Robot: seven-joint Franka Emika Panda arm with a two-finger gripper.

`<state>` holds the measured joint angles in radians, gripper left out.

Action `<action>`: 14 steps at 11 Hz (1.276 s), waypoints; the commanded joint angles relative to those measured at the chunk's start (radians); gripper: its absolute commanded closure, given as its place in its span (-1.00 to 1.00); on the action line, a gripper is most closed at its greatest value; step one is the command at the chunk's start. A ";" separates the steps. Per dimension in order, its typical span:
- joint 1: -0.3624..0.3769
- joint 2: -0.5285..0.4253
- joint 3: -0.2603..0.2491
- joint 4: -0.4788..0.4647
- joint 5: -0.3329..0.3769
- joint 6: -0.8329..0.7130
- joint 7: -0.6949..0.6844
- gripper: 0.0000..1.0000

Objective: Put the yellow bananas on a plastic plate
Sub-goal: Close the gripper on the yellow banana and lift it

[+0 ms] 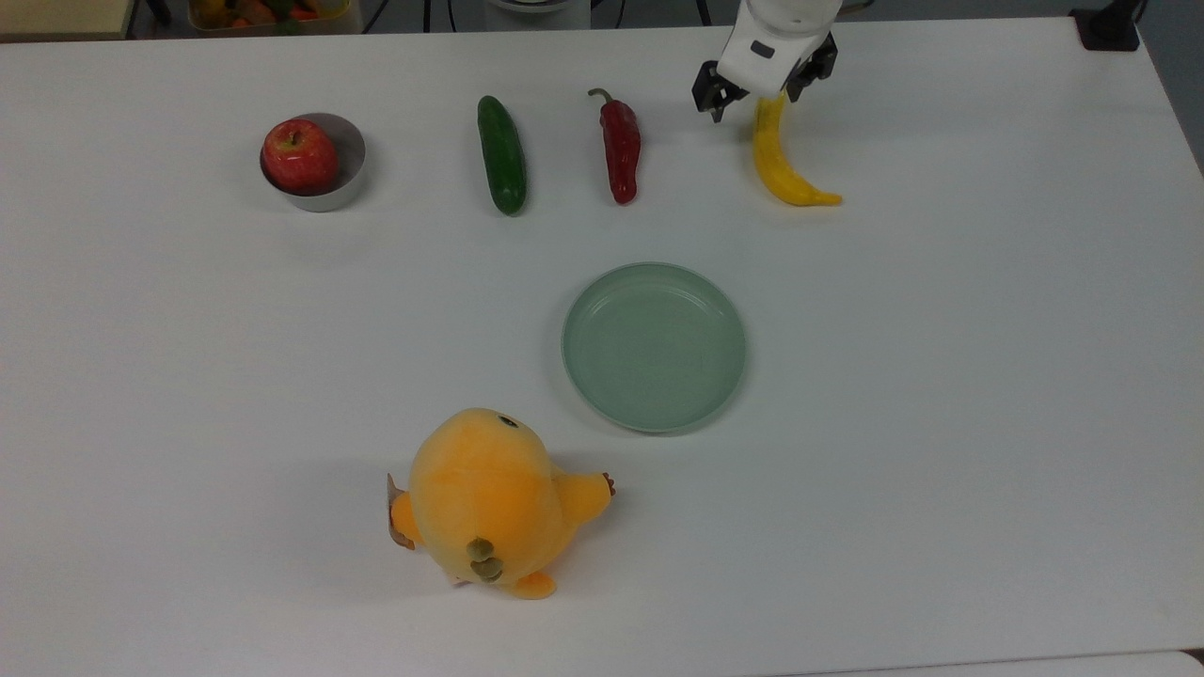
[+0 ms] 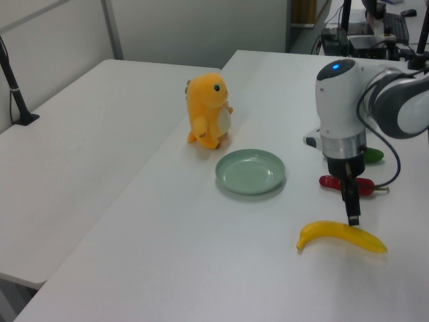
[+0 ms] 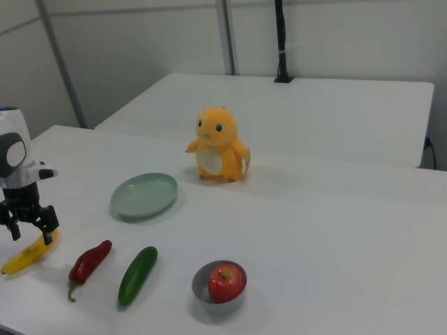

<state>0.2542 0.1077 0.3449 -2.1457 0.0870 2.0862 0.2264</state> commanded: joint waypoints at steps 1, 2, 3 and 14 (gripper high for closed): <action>0.029 0.041 -0.001 -0.016 -0.013 0.115 0.068 -1.00; 0.031 0.053 -0.001 -0.016 -0.029 0.132 0.086 -1.00; 0.033 0.062 -0.001 -0.017 -0.061 0.138 0.090 -0.92; 0.022 0.050 0.009 -0.008 -0.090 0.118 0.074 1.00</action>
<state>0.2798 0.1895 0.3508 -2.1495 0.0104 2.2017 0.2893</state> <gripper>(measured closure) 0.714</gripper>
